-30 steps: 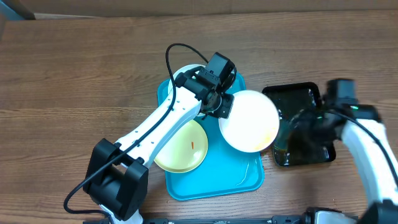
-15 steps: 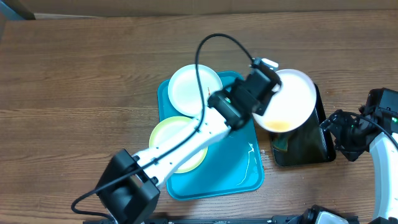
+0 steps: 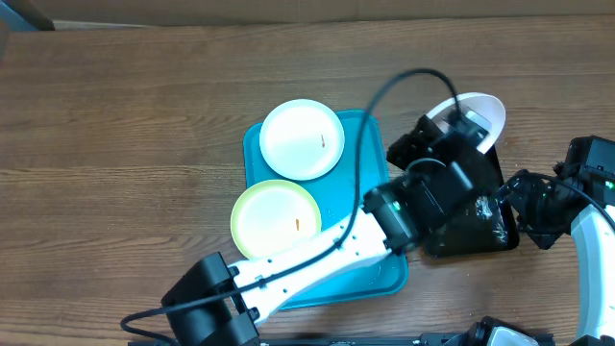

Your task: Clean dirty plates on tray and stack at the side

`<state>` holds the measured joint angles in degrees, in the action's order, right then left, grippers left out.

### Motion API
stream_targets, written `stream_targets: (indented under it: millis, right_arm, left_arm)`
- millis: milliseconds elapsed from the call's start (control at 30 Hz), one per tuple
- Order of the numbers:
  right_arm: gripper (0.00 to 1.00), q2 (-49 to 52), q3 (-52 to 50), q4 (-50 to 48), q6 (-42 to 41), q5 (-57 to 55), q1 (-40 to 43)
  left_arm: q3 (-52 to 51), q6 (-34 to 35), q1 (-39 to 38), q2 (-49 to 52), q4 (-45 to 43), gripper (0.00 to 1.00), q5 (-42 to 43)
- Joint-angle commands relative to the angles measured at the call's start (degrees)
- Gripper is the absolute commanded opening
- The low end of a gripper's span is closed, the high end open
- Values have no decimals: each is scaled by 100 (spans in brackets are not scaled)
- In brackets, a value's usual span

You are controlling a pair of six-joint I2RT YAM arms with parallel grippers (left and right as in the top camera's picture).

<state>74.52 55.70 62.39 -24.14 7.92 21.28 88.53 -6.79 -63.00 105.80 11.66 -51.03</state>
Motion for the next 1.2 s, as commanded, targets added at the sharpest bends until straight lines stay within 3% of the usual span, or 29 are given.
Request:
stream_targets:
  millis: [0,367,467,533,600,700,800,833,867,933,967,1033,1100,1167]
  right_arm:
    - [82,-52,52,-26,63,-39,7]
    - [82,-52,52,-7,63,-39,7]
    - [82,-52,52,4,87,-37,7]
    - [81,-52,50,4,90,-37,7]
    - [81,-52,52,17,149,-37,7]
    - [82,-52,50,35,153,-37,7]
    - [82,-52,52,33,153,-37,7]
    - [81,-52,50,31,153,-37,7]
    - [81,-52,50,35,173,-37,7]
    - [82,-52,52,55,192,-39,7]
    - [81,-52,52,57,192,-37,7]
    - [81,-52,50,55,192,-37,7]
    - [81,-52,52,59,195,-39,7]
    - [81,-52,52,46,192,-37,7]
  left_arm:
    - [153,-846,-87,70,-240,4,-745]
    - [153,-1480,-120,140,-455,4,-782]
    - [153,-1349,-173,140,-507,4,-625]
    - [153,-1919,-201,166,-605,4,-848]
    - [153,-1652,-179,166,-855,4,-1373]
    - [153,-1786,-188,166,-839,4,-1421]
    - [153,-1375,-210,166,-793,4,-1215]
    - [153,-1803,-240,168,-588,4,-890]
    - [153,-1969,-236,168,-682,4,-1115]
    - [153,-1241,-184,166,-938,4,-1641]
    - [153,-1093,-186,166,-852,4,-1488]
    - [153,-1517,-184,166,-750,4,-1322]
    - [153,-811,-157,142,-756,4,-1440]
    - [153,-798,-195,136,-525,4,-1067]
